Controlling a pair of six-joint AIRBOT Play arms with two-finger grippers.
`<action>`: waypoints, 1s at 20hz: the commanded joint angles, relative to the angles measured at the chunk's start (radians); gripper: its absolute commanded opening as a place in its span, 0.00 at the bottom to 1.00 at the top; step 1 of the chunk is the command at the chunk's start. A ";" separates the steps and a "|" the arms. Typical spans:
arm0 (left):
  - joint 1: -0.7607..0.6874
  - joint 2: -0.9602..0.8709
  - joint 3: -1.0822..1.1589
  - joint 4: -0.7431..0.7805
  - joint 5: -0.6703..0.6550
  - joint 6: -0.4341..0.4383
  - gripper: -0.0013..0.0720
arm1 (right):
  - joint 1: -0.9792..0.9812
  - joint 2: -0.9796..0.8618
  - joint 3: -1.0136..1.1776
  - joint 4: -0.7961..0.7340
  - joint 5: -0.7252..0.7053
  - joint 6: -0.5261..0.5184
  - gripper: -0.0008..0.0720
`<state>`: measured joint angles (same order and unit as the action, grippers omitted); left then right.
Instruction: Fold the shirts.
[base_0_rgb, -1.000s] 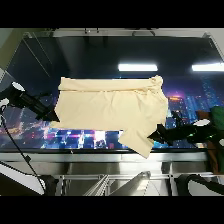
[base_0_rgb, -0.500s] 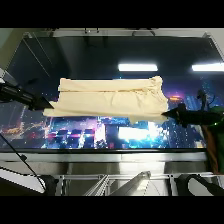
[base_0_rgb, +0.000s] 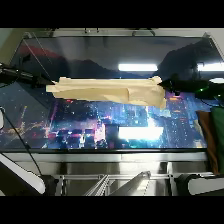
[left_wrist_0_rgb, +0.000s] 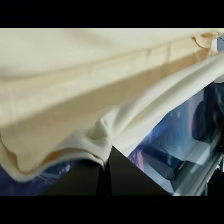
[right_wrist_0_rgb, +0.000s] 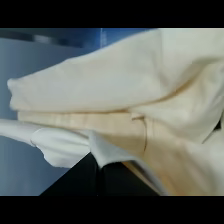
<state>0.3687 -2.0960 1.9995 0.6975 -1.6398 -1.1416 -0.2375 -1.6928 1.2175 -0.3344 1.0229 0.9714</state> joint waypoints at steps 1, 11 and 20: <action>-0.038 -0.123 0.104 -0.008 0.092 -0.011 0.05 | 0.027 -0.171 0.160 0.024 -0.051 -0.069 0.04; 0.031 -0.080 0.075 -0.027 0.140 -0.005 0.39 | -0.115 -0.144 0.183 -0.118 0.008 -0.141 0.93; -0.137 0.022 -0.006 -0.166 0.174 0.000 0.02 | 0.022 -0.278 0.186 -0.218 0.062 0.055 0.91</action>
<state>0.3134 -2.0853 1.9911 0.5514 -1.4548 -1.1435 -0.2760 -1.9316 1.4033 -0.5213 1.0790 0.9874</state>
